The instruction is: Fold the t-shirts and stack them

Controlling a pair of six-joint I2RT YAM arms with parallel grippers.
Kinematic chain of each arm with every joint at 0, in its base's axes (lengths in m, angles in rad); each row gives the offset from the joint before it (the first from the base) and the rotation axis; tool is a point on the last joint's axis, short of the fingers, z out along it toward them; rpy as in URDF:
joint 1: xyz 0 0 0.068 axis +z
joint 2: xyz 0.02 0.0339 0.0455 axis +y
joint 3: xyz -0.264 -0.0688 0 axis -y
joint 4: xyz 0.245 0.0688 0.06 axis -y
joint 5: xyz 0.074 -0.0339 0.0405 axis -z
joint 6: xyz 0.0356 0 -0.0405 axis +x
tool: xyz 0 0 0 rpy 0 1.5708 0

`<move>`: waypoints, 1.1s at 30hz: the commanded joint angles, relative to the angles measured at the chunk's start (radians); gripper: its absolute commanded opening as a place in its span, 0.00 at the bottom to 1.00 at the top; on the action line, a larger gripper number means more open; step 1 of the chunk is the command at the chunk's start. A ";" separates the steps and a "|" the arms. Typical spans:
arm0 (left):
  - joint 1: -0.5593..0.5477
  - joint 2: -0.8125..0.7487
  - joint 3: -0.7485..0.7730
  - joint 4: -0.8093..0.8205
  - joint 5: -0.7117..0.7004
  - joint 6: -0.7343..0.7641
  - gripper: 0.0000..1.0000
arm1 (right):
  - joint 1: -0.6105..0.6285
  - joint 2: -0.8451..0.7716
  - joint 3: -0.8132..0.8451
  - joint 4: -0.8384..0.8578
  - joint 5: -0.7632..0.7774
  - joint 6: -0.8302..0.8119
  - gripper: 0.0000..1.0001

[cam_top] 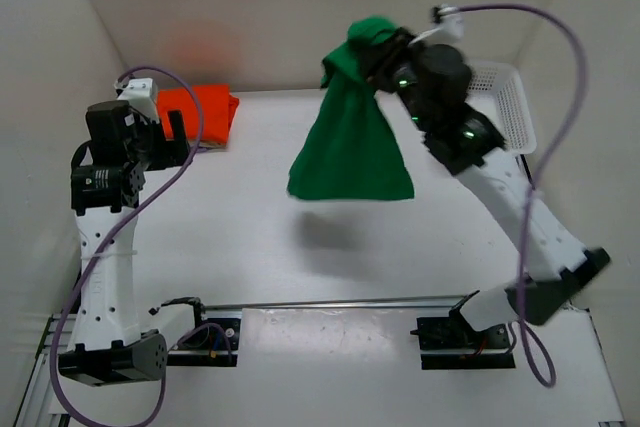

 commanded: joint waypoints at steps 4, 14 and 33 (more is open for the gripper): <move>-0.043 0.029 -0.032 -0.052 -0.005 -0.001 1.00 | -0.059 0.384 0.015 -0.399 -0.225 0.265 0.78; -0.347 0.110 -0.145 -0.144 -0.086 -0.001 1.00 | -0.108 0.392 -0.241 -0.526 -0.291 0.099 0.84; -0.957 0.802 -0.099 0.249 -0.220 -0.001 1.00 | -0.311 0.651 -0.070 -0.454 -0.523 0.133 0.81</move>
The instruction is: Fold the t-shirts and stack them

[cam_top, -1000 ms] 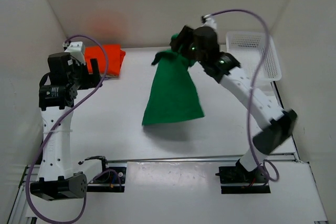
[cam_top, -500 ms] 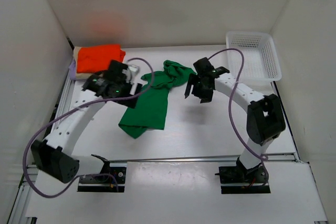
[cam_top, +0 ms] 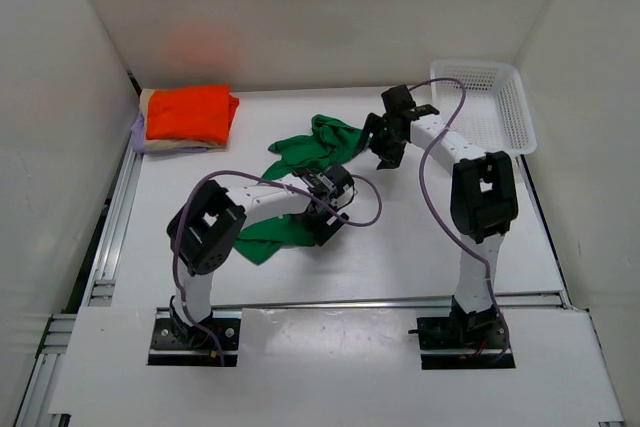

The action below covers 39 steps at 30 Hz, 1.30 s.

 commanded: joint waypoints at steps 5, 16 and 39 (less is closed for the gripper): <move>0.027 0.062 0.039 0.075 0.047 -0.002 0.93 | -0.035 0.077 0.148 -0.004 -0.048 0.031 0.81; 0.027 -0.352 0.057 -0.326 0.301 -0.002 0.10 | 0.009 0.054 0.234 -0.004 0.032 -0.018 0.80; 0.226 -0.731 0.063 -0.557 0.453 -0.002 0.10 | 0.224 0.249 0.371 -0.044 0.012 -0.115 0.84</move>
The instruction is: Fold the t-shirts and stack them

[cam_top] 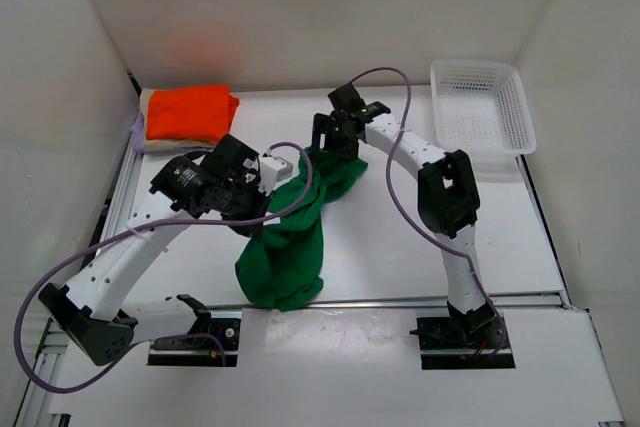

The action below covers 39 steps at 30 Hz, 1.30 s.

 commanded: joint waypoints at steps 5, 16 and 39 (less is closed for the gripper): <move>0.028 -0.049 -0.029 -0.007 0.038 0.000 0.10 | -0.021 0.060 -0.046 -0.083 0.056 0.039 0.83; 0.055 -0.079 -0.060 -0.007 0.038 0.000 0.10 | -0.058 -0.268 -0.356 0.101 0.122 -0.108 0.78; 0.065 -0.060 -0.072 0.002 0.018 0.000 0.10 | -0.075 -0.062 -0.231 0.090 0.177 -0.382 0.53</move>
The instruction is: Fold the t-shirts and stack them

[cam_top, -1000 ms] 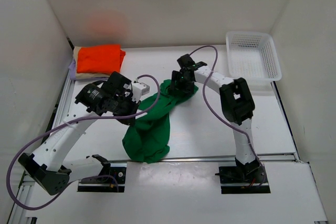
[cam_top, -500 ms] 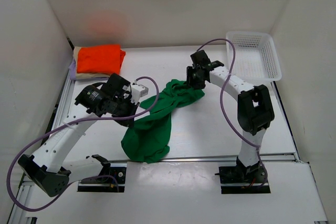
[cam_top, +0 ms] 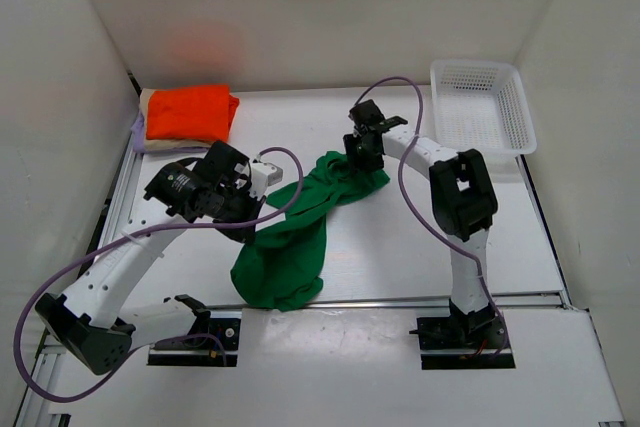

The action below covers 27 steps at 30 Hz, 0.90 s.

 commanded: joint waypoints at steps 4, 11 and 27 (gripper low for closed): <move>0.006 -0.008 0.007 0.013 -0.025 0.000 0.10 | 0.008 0.061 0.101 0.001 -0.019 -0.020 0.51; 0.015 -0.008 -0.002 0.013 -0.026 0.000 0.10 | 0.040 0.032 0.078 0.021 -0.081 -0.041 0.40; 0.109 -0.017 -0.032 0.215 -0.301 0.000 0.10 | -0.051 -0.088 0.099 0.061 -0.406 0.110 0.00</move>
